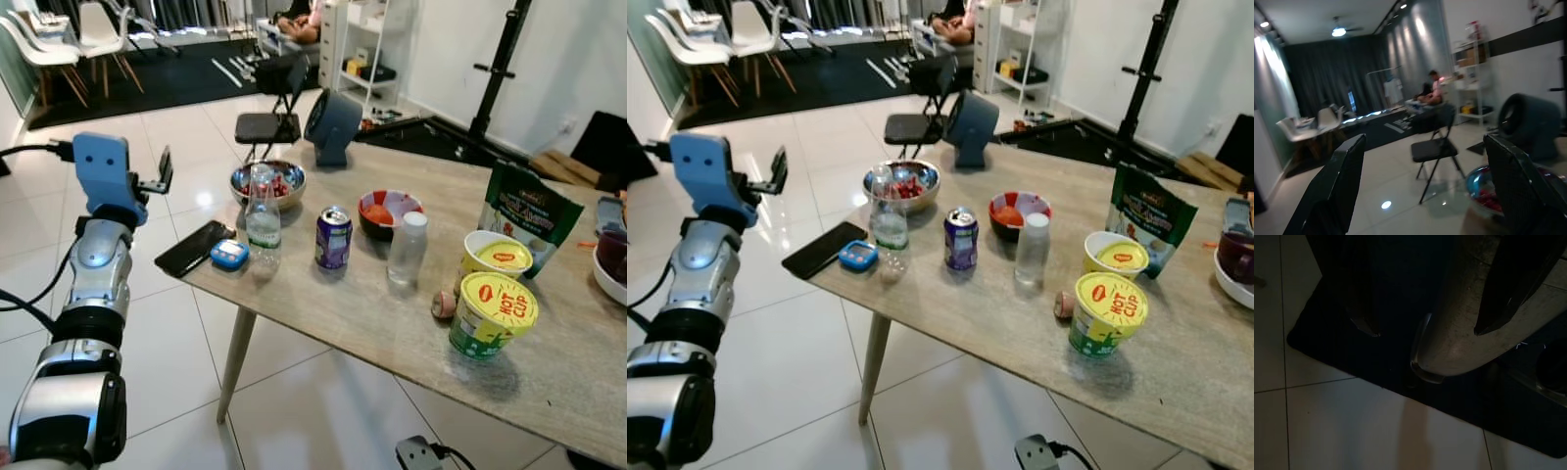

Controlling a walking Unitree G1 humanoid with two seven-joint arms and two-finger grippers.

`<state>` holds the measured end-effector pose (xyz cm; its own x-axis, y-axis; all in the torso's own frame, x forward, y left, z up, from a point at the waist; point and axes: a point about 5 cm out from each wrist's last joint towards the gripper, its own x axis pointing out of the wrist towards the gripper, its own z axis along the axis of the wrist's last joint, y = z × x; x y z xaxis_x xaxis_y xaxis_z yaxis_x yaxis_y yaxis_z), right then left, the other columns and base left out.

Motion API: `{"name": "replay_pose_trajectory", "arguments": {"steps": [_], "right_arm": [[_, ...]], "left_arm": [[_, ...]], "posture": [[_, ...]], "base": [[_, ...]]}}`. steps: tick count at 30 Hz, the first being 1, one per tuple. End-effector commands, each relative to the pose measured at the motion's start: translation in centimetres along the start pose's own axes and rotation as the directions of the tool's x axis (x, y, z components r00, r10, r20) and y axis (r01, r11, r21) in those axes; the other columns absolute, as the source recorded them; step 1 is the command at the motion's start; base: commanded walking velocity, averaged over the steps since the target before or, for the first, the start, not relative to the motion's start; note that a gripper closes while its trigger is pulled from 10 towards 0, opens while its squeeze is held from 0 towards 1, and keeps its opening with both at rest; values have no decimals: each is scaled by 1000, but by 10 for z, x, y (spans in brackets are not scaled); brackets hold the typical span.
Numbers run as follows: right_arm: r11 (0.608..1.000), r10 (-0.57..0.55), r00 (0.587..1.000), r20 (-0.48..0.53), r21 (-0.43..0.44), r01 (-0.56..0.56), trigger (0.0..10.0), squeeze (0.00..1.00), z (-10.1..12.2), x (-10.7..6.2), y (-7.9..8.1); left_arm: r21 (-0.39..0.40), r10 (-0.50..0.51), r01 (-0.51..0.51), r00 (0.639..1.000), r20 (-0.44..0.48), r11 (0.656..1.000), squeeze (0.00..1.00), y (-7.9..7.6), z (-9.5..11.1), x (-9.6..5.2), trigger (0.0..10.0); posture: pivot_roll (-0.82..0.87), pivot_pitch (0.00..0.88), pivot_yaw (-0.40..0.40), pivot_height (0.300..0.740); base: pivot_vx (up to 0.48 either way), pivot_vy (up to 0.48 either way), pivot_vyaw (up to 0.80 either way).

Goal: Restocking fridge

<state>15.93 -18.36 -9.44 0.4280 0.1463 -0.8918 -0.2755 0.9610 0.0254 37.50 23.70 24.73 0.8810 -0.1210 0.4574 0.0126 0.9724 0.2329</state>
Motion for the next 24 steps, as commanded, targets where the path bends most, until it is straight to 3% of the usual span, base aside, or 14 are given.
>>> {"name": "replay_pose_trajectory", "arguments": {"steps": [1,3,6,11,24], "right_arm": [[1000,3,1000,-28,11,-3,10000,0,-8,0,2],[1000,4,1000,-28,12,-3,10000,0,-8,0,2],[1000,3,1000,-28,13,-3,10000,0,-8,0,2],[1000,3,1000,-28,15,-3,10000,0,-8,0,2],[1000,6,999,-33,6,-6,10000,0,-9,0,4]], "left_arm": [[-13,-21,22,1000,13,1000,0,-5,1,1,10000],[-55,-120,123,991,64,991,0,-19,9,4,10000],[-69,-185,191,979,91,979,0,-29,13,5,10000],[-70,-240,248,966,99,966,0,-40,16,9,10000],[-71,-230,225,969,-86,972,0,-35,-9,16,10000]], "posture": [[-18,0,26,740],[-18,0,26,740],[-18,0,26,740],[-19,0,29,740],[-31,0,31,740]], "base": [[0,0,0],[0,0,0],[0,0,0],[0,0,0],[0,0,0]]}}
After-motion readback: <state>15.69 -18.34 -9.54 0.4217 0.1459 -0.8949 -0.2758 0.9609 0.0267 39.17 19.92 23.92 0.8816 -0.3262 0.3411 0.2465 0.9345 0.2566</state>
